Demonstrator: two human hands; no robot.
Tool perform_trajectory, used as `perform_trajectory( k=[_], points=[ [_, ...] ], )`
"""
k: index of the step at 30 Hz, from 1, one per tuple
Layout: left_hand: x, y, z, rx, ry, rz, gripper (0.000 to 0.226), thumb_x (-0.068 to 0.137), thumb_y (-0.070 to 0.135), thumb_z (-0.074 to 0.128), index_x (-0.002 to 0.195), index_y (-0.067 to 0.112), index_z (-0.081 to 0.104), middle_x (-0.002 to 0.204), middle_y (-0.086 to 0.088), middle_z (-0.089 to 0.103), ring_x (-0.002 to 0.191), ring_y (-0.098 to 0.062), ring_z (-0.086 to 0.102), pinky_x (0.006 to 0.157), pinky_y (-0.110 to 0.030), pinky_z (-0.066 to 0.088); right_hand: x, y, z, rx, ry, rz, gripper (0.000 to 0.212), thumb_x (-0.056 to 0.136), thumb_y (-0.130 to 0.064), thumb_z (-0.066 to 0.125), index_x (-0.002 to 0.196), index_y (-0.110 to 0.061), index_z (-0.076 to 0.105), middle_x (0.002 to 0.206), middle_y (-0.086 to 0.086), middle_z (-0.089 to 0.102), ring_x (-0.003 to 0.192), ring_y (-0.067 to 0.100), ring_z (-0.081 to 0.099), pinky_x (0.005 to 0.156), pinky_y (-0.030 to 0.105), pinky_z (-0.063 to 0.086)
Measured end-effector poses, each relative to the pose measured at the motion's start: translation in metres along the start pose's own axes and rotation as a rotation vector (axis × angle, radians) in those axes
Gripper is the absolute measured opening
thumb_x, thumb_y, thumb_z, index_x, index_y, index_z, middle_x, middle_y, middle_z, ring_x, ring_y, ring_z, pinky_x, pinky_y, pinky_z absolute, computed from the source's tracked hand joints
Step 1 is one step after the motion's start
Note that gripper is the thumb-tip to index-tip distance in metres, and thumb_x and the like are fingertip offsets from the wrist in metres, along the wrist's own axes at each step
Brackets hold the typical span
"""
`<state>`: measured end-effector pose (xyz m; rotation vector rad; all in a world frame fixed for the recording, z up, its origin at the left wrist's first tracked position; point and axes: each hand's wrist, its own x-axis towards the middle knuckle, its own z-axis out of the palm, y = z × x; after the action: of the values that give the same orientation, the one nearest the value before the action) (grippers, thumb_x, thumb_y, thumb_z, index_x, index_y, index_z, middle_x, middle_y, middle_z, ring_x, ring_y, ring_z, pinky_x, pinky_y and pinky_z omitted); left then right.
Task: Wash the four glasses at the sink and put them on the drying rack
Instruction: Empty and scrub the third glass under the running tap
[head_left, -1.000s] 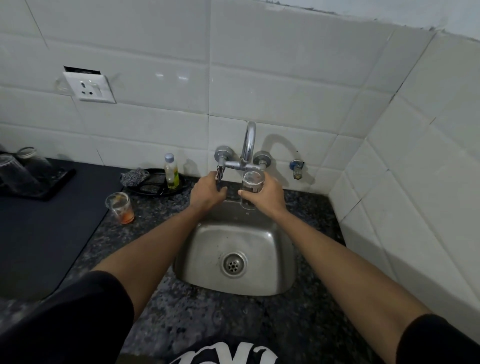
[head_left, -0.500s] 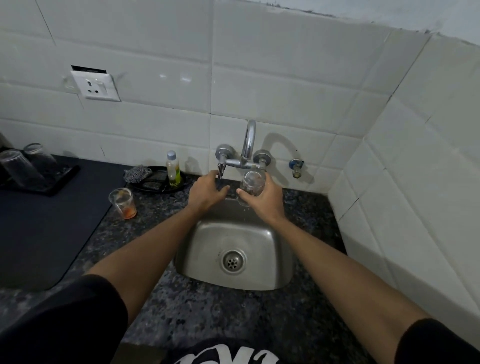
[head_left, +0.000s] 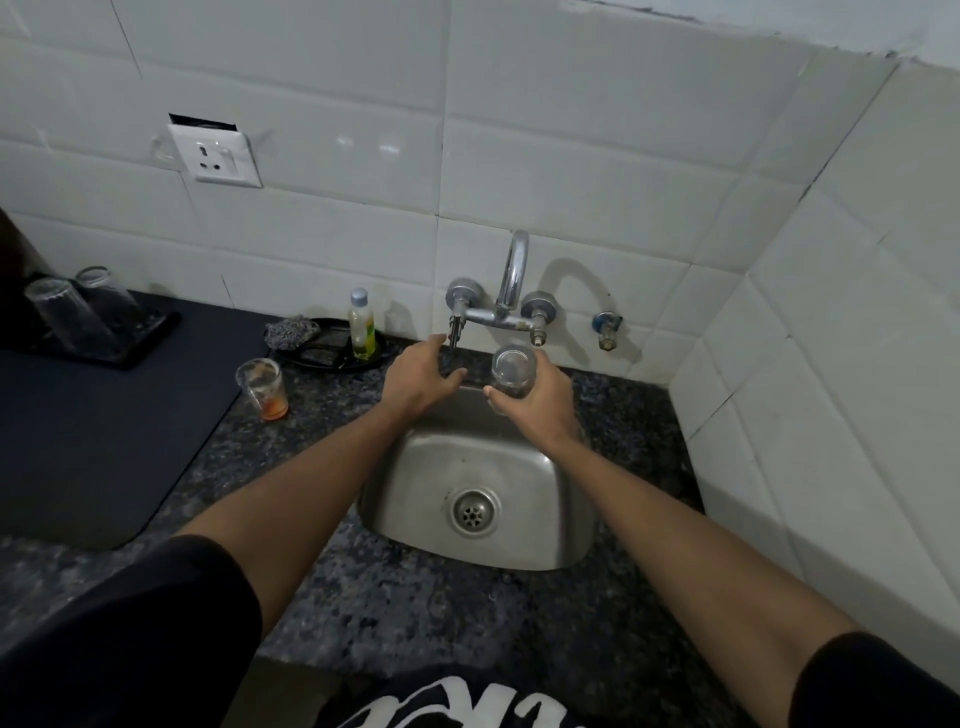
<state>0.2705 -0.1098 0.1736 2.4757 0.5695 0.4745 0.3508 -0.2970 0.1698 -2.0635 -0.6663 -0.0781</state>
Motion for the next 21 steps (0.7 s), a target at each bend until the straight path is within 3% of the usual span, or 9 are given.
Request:
perform_trajectory(
  k=[8, 13, 16, 21],
  points=[
    [-0.001, 0.000, 0.001, 0.007, 0.007, -0.007, 0.072, 0.089, 0.044, 0.070, 0.149, 0.012, 0.047, 0.136, -0.014, 0.064, 0.124, -0.033, 0.061, 0.098, -0.049, 0.053, -0.002, -0.007, 0.009, -0.006, 0.012, 0.009, 0.067, 0.066, -0.045, 0.095, 0.120, -0.021, 0.064, 0.106, -0.006, 0.072, 0.095, 0.011, 0.068, 0.087, 0.031, 0.059],
    [-0.009, -0.011, -0.013, -0.030, 0.085, -0.038, 0.063, 0.091, 0.039, 0.068, 0.145, 0.012, 0.052, 0.135, -0.011, 0.065, 0.122, -0.029, 0.062, 0.098, -0.044, 0.053, 0.003, -0.018, 0.027, 0.055, 0.031, 0.006, 0.065, 0.061, -0.055, 0.092, 0.111, -0.022, 0.065, 0.104, -0.006, 0.068, 0.094, 0.012, 0.066, 0.085, 0.038, 0.059],
    [-0.020, -0.036, -0.033, -0.023, 0.171, -0.083, 0.052, 0.091, 0.035, 0.065, 0.138, 0.014, 0.058, 0.130, -0.008, 0.068, 0.119, -0.027, 0.064, 0.095, -0.043, 0.054, 0.007, -0.037, 0.052, 0.094, -0.011, -0.048, 0.062, 0.062, -0.054, 0.092, 0.108, -0.023, 0.065, 0.102, -0.005, 0.066, 0.093, 0.013, 0.065, 0.083, 0.037, 0.057],
    [-0.044, -0.115, -0.077, 0.063, 0.292, -0.250, 0.045, 0.095, 0.032, 0.060, 0.136, 0.014, 0.059, 0.128, -0.007, 0.068, 0.117, -0.027, 0.063, 0.092, -0.043, 0.055, 0.016, -0.090, 0.116, 0.187, -0.136, -0.154, 0.056, 0.069, -0.046, 0.094, 0.109, -0.019, 0.065, 0.106, -0.002, 0.060, 0.095, 0.011, 0.060, 0.082, 0.023, 0.050]
  ],
)
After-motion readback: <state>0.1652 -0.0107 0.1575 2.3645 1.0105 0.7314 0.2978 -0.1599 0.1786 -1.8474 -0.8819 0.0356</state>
